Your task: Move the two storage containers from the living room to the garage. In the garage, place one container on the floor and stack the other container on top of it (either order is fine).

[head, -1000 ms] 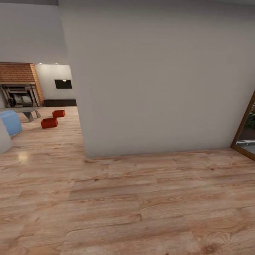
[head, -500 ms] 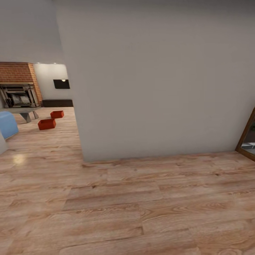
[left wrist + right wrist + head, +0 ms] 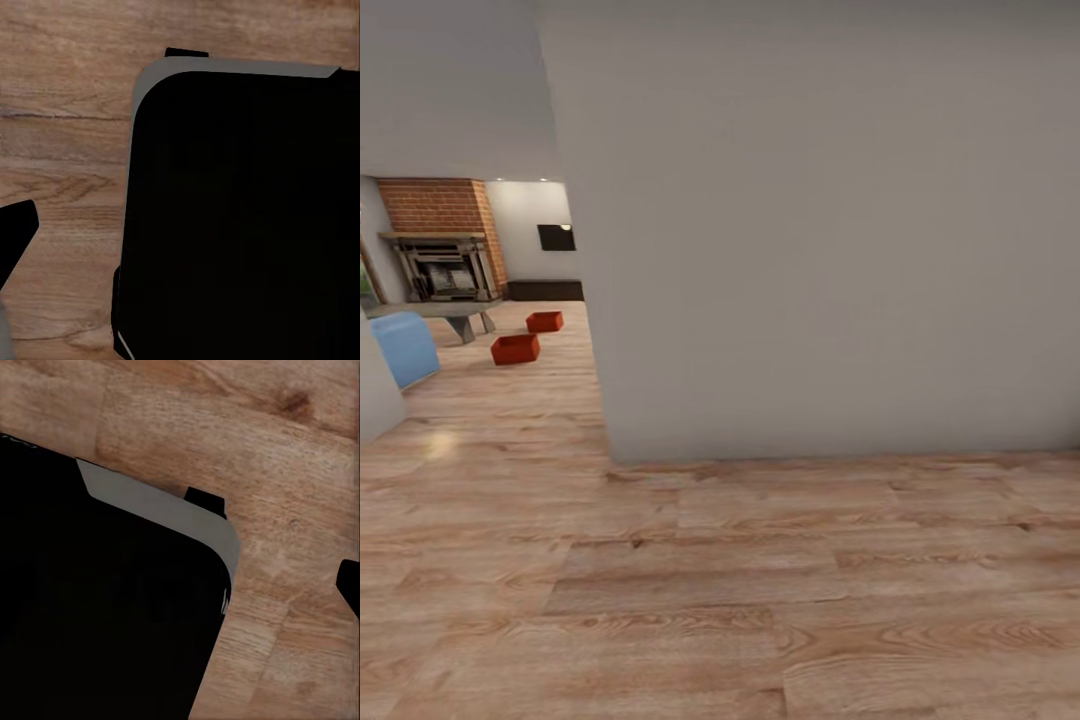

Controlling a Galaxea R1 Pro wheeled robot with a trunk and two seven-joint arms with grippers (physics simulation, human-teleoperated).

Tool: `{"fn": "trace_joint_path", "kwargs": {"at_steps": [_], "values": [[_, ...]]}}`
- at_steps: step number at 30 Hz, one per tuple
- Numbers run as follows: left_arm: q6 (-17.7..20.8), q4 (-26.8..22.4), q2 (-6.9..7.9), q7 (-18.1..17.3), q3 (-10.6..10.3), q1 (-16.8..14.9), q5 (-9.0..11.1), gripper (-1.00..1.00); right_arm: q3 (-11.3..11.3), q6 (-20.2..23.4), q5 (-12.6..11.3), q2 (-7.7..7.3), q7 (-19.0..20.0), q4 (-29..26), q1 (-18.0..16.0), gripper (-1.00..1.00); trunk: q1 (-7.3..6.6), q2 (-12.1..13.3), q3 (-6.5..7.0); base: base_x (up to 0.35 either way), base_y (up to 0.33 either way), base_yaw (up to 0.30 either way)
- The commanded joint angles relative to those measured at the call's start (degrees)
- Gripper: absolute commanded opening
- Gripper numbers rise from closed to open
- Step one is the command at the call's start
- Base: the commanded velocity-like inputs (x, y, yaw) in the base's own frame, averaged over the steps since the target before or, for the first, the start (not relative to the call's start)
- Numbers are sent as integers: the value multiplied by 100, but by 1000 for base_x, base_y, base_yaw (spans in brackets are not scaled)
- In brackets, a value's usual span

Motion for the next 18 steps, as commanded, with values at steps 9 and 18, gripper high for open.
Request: {"fn": "trace_joint_path", "kwargs": {"at_steps": [9, 18], "values": [[-12, -1, -1, 1, 1, -1, 52, 100, 36, -40, -62, 1, 33, 15, -6, 100, 3, -2, -5, 322, 0, 268], [-12, -1, -1, 1, 1, -1, 55, 100, 29, -46, -62, 1, 33, 15, -6, 100, 3, -2, -5, 322, 0, 269]]}}
